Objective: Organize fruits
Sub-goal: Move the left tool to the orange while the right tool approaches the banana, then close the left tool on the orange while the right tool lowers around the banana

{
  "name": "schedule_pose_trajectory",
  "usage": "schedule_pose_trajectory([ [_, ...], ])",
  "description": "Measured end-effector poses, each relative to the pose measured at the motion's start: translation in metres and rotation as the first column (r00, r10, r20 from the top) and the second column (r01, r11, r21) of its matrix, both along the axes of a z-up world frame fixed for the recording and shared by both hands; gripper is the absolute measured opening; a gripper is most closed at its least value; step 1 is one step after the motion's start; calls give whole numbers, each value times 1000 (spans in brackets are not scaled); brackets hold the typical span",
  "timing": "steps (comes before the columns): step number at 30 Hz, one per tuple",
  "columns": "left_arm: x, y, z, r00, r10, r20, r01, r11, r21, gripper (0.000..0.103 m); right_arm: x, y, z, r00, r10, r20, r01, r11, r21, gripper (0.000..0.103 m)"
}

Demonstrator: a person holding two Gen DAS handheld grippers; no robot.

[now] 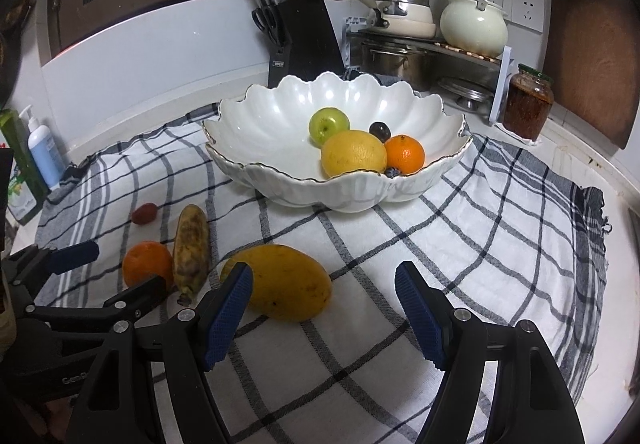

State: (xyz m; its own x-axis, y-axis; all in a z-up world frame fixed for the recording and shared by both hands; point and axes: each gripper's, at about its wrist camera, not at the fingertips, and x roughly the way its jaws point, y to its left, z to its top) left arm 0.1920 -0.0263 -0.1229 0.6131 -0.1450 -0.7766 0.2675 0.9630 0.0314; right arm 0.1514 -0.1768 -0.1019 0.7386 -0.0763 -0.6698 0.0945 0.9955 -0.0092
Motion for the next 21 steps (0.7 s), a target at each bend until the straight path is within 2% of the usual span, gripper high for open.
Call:
schedule_pose_trajectory([
  [8,9,-4,-5,999,-31,-12,31,999,-10,83,7,0,-5,1000,-6,-16,6,1000,-1,74],
  [10,11,-5,-6,999,-42,-22,42,999,-20,77,7,0,-5,1000,-6,-18,6,1000,0,74],
  [12,13,-5,-8,998,-50,-35,49,998,-28,63,8,0,-6,1000,-7,-19,7,1000,-2,74],
  [14,14,-7,-11,997,-65,-50,63,997,-39,56,9,0,-6,1000,-9,-20,9,1000,-5,74],
  [16,13,-8,-11,996,-70,-50,68,997,-44,53,9,0,-6,1000,-10,-20,9,1000,-3,74],
  [18,13,-9,-10,996,-77,-50,74,996,-50,45,9,0,-6,1000,-9,-19,9,1000,-4,74],
  [21,12,-8,-9,996,-72,-50,70,996,-51,45,8,0,-6,1000,-13,-16,13,1000,-6,74],
])
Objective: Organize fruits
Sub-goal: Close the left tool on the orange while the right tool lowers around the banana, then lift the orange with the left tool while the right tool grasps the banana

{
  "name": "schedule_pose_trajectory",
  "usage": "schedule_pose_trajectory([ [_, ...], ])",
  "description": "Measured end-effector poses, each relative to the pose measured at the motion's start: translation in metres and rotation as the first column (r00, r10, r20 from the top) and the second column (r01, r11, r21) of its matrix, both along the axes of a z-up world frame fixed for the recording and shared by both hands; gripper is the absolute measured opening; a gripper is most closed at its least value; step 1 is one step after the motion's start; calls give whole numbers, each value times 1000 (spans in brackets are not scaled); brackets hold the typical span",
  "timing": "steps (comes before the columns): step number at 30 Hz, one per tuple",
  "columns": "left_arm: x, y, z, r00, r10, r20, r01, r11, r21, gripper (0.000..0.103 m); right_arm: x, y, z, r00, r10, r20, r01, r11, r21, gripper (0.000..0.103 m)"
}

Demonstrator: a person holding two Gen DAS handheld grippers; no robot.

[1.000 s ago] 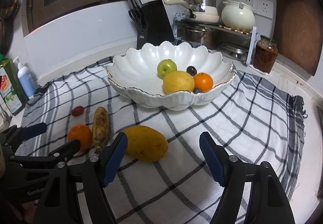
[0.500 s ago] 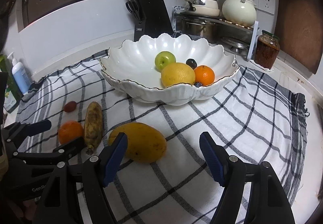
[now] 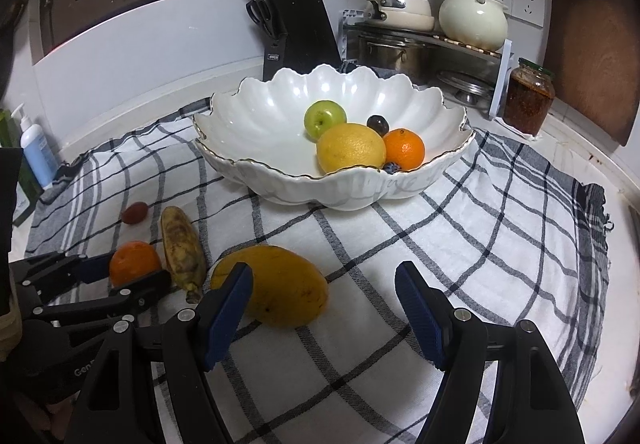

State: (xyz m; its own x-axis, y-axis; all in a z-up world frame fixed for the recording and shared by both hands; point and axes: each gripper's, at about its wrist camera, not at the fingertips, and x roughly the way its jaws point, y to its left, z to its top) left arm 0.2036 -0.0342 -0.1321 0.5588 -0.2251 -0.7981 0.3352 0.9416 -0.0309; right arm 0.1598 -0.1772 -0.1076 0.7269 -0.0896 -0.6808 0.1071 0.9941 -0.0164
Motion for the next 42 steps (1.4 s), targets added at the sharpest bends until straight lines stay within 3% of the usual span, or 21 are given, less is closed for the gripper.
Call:
schedule_pose_trajectory([
  [13,-12,28,22,996,82,45,-82,997,-14,44,2,24,15,994,97,40,-97,995,-11,74],
  [25,-10,73,33,976,201,78,-202,979,-2,44,37,72,6,955,296,-23,-296,955,-16,73],
  [30,-5,80,31,972,225,71,-225,974,-9,44,51,83,-2,932,355,-69,-359,932,-46,60],
  [40,2,80,26,971,233,56,-232,973,-13,44,70,89,-23,909,389,-146,-400,915,-49,50],
  [42,3,81,26,971,234,55,-234,972,-12,44,73,91,-28,902,399,-165,-410,911,-36,39],
])
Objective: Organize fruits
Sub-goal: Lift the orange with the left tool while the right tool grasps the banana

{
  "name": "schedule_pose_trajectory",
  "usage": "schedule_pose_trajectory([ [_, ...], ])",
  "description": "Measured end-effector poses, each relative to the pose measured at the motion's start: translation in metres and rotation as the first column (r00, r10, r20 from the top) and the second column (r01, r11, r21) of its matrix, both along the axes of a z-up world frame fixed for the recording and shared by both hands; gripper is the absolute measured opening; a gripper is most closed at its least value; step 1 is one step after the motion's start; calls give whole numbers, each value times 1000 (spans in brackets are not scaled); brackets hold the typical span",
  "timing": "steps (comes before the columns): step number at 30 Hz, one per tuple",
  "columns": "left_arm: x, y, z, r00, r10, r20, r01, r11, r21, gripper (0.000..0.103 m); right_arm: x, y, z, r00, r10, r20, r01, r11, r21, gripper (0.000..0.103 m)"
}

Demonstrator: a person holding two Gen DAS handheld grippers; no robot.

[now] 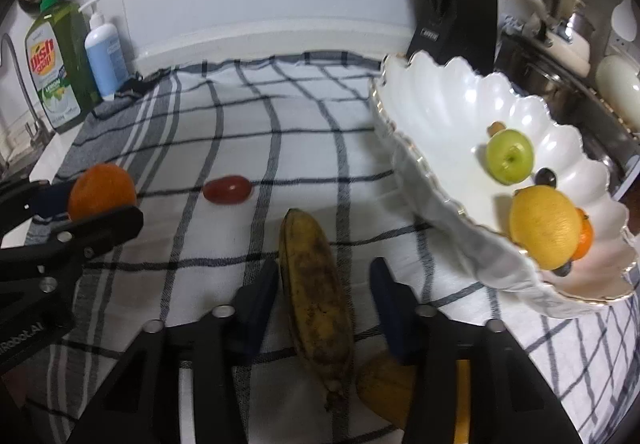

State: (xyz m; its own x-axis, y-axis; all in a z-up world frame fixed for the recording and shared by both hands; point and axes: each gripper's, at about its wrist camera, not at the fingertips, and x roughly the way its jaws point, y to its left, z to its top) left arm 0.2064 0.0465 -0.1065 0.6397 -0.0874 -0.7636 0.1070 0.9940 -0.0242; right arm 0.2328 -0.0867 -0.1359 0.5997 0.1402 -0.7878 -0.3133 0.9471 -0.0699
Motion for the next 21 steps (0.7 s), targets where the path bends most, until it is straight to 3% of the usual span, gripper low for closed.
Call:
schedule_pose_trajectory([
  [3,1,0,-1,1000,2,-1,-2,1000,1,44,1,1,-2,1000,6,-8,-6,1000,17,31],
  [21,-14,-8,14,1000,-7,30,7,1000,3,44,-22,-7,22,998,-50,33,46,995,90,30],
])
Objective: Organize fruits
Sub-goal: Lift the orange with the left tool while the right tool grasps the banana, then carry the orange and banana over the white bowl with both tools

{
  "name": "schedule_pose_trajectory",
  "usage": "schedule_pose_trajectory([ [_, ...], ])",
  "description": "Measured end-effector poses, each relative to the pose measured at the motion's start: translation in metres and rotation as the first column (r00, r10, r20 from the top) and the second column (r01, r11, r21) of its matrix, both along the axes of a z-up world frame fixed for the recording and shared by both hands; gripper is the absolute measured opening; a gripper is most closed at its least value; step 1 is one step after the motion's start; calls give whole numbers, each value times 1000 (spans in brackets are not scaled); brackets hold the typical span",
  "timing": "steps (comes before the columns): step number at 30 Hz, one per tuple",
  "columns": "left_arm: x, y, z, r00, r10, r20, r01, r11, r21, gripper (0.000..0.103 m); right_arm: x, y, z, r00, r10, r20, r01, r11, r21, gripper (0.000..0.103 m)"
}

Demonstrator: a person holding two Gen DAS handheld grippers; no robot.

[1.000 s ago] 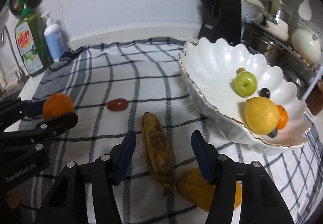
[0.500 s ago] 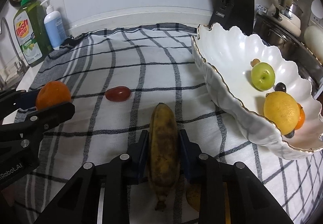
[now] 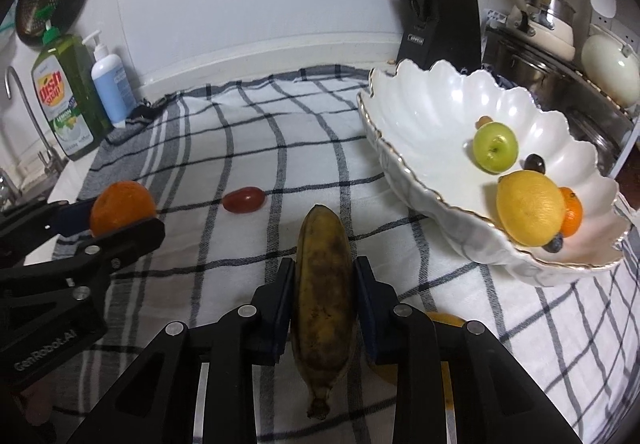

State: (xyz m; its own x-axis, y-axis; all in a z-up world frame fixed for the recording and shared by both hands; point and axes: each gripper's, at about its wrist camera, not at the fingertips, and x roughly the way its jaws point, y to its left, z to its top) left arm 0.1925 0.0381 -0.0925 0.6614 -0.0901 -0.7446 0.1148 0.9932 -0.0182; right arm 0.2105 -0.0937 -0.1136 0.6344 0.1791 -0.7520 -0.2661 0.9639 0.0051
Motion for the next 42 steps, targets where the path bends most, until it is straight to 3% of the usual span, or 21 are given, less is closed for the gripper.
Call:
schedule_pose_trajectory([
  [19,9,-64,38,993,-96,67,98,995,-31,44,-21,-62,53,981,-150,125,143,988,59,30],
  [31,45,-119,55,982,-162,101,167,985,-41,44,-2,-123,75,944,-271,190,270,962,33,30],
  [42,87,-148,53,982,-157,103,160,987,-26,44,36,-162,75,921,-335,198,340,940,8,30],
])
